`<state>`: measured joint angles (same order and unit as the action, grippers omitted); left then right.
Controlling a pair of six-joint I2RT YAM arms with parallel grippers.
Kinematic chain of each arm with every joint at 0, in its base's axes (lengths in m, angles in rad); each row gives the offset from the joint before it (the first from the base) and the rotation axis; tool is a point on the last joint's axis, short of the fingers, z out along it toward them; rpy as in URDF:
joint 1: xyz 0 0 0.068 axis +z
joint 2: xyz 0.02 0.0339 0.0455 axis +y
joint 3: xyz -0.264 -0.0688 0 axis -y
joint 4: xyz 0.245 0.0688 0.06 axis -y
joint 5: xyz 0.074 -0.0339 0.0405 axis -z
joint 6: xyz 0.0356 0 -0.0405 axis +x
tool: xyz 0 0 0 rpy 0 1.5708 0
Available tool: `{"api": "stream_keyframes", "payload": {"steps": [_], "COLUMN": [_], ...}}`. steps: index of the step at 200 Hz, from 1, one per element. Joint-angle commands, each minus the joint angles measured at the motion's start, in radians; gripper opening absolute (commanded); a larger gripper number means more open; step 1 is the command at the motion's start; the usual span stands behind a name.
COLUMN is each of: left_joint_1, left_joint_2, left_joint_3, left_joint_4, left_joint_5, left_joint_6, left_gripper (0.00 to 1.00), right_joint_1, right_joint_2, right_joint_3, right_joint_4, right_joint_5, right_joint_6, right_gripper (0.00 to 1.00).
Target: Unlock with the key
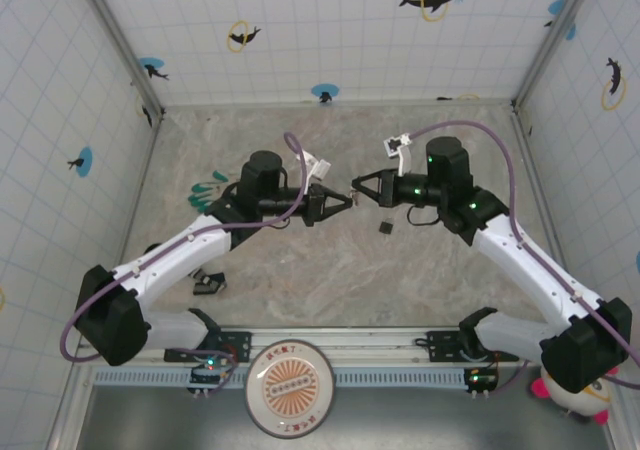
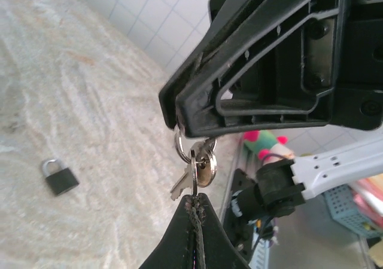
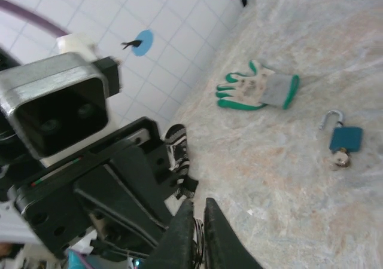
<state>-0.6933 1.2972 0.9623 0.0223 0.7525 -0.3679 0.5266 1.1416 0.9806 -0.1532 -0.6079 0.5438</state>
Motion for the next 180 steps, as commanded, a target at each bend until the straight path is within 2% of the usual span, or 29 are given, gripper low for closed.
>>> {"api": "stream_keyframes", "payload": {"steps": [1, 18, 31, 76, 119, 180], "left_joint_1": [-0.003, -0.003, -0.003, -0.003, -0.003, -0.003], "left_joint_2": [0.056, 0.117, 0.149, 0.168, 0.149, 0.123], "left_joint_3": [0.100, 0.155, 0.177, 0.205, 0.207, 0.195], "left_joint_4": [-0.210, -0.323, -0.370, -0.409, -0.390, -0.357], "left_joint_5": [-0.092, -0.124, -0.123, -0.035, 0.070, 0.119], "left_joint_6": [0.104, 0.141, 0.158, 0.199, 0.203, 0.203], "left_gripper": [0.00, 0.00, 0.00, 0.00, 0.00, 0.00], "right_joint_1": [-0.032, -0.041, -0.041, -0.042, -0.026, -0.004], "right_joint_2": [-0.023, -0.023, -0.026, -0.050, -0.039, -0.016], "right_joint_3": [-0.044, -0.079, -0.102, -0.177, -0.200, -0.204], "right_joint_4": [-0.008, -0.008, -0.006, 0.130, 0.171, 0.191], "right_joint_5": [0.090, 0.156, 0.169, 0.020, -0.063, -0.139], "right_joint_6": [-0.036, -0.054, -0.063, -0.043, -0.046, -0.047], "right_gripper": [0.24, 0.32, 0.34, 0.32, 0.43, 0.34]}}
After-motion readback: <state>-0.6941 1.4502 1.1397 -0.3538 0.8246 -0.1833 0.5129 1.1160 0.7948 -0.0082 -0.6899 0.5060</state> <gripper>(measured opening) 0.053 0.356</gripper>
